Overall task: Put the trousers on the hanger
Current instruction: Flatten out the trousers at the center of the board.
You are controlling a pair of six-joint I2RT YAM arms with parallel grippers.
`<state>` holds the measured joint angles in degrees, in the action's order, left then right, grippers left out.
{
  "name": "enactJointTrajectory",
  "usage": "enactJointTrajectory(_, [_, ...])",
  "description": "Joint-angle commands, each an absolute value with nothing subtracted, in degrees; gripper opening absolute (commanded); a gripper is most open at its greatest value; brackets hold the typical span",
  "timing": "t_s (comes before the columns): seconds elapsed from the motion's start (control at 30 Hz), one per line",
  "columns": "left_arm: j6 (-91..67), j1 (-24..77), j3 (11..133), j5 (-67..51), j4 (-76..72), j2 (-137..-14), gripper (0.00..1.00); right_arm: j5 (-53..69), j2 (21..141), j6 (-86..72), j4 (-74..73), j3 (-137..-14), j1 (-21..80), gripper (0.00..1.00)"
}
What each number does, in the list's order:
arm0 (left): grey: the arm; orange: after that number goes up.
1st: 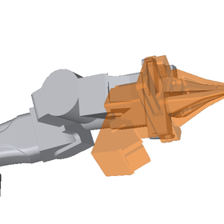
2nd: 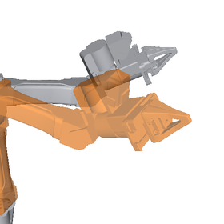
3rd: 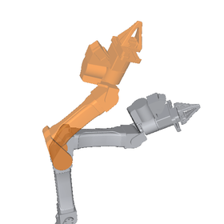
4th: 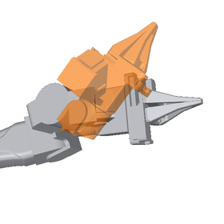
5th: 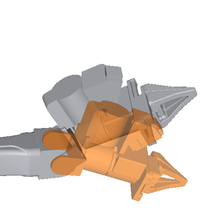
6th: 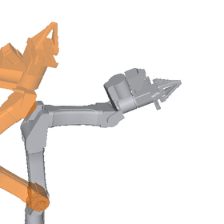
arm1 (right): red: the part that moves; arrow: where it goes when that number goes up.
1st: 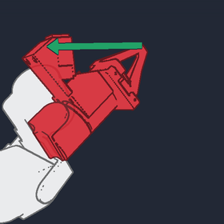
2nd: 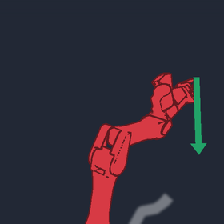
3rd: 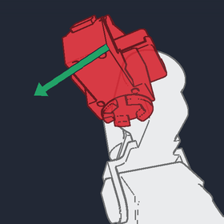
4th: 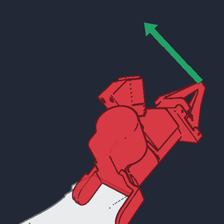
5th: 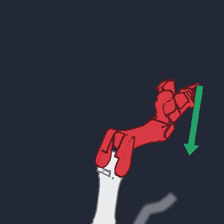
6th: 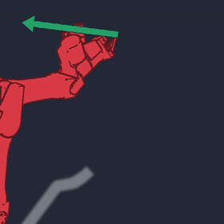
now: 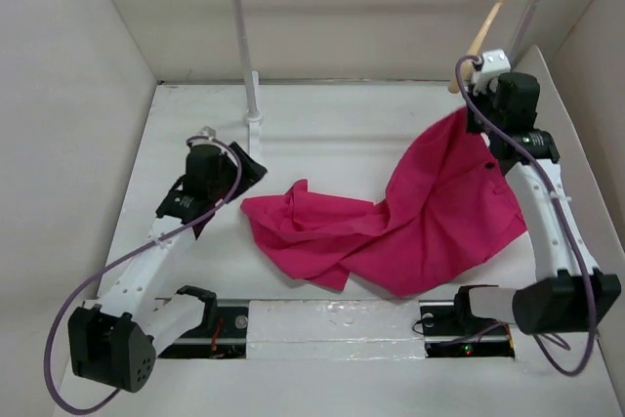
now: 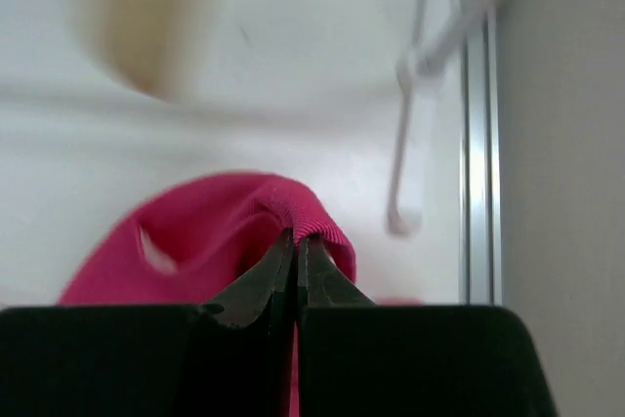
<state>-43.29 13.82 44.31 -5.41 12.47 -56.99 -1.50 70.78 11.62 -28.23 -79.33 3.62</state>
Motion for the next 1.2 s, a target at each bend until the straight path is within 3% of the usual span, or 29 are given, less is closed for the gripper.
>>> enactJointTrajectory(0.0, [-43.32,21.51,42.37,-1.24,16.43,-55.46,0.64,3.82,67.32,7.83,-20.22,-76.91,-4.9,0.0])
enactJointTrajectory(0.17, [-52.19,25.93,34.38,7.11,23.64,-51.95,0.67,6.94,66.63,7.03,-18.99,-74.98,-7.48,0.0])
enactJointTrajectory(0.2, [-54.82,25.32,32.71,7.21,22.95,-49.68,0.74,7.12,66.1,6.94,-18.9,-74.62,-7.47,0.0])
enactJointTrajectory(0.3, [-57.03,21.1,26.82,1.77,17.85,-48.08,0.75,7.99,64.43,6.94,-19.24,-74.18,-7.47,0.0])
enactJointTrajectory(0.47, [-58.27,20.57,25.31,2.19,14.95,-49.65,0.76,9.05,63.11,7.65,-21.53,-74.09,-5.63,0.0])
enactJointTrajectory(0.6, [-58.62,20.57,26.19,2.46,6.09,-56.67,0.77,12.39,60.48,6.94,-21.71,-72.34,-2.04,0.0])
enactJointTrajectory(0.67, [-57.66,20.57,28.12,2.02,1.68,-61.75,0.63,12.22,58.46,7.12,-23.37,-71.55,-0.27,0.0])
enactJointTrajectory(0.7, [-57.4,20.57,29.34,2.46,1.67,-63.44,0.29,12.91,57.84,7.12,-23.81,-71.46,0.52,0.0])
enactJointTrajectory(0.73, [-57.31,20.57,32.66,4.38,4.63,-64.59,0.06,13.44,57.05,7.12,-24.51,-71.37,2.27,0.0])
enactJointTrajectory(0.77, [-57.13,20.57,34.78,5.87,7.44,-65.12,0.0,13.8,56.26,7.21,-26.17,-71.89,3.24,0.0])
enactJointTrajectory(0.8, [-55.3,20.57,41.42,8.93,14.95,-62.95,0.0,14.41,53.9,7.47,-28.28,-72.94,5.6,0.0])
enactJointTrajectory(0.9, [-52.92,20.57,45.86,14.57,19.49,-55.14,0.0,14.85,51.69,8.17,-32.33,-76.1,10.0,0.0])
enactJointTrajectory(1.0, [-49.84,20.57,59.01,23.88,26.88,-45.99,0.0,14.68,49.93,8.96,-40.06,-83.02,17.12,0.0])
enactJointTrajectory(1.17, [-49.13,20.57,74.86,36.64,40.76,-43.07,0.0,16.61,47.29,11.15,-52.52,-98.67,23.47,0.0])
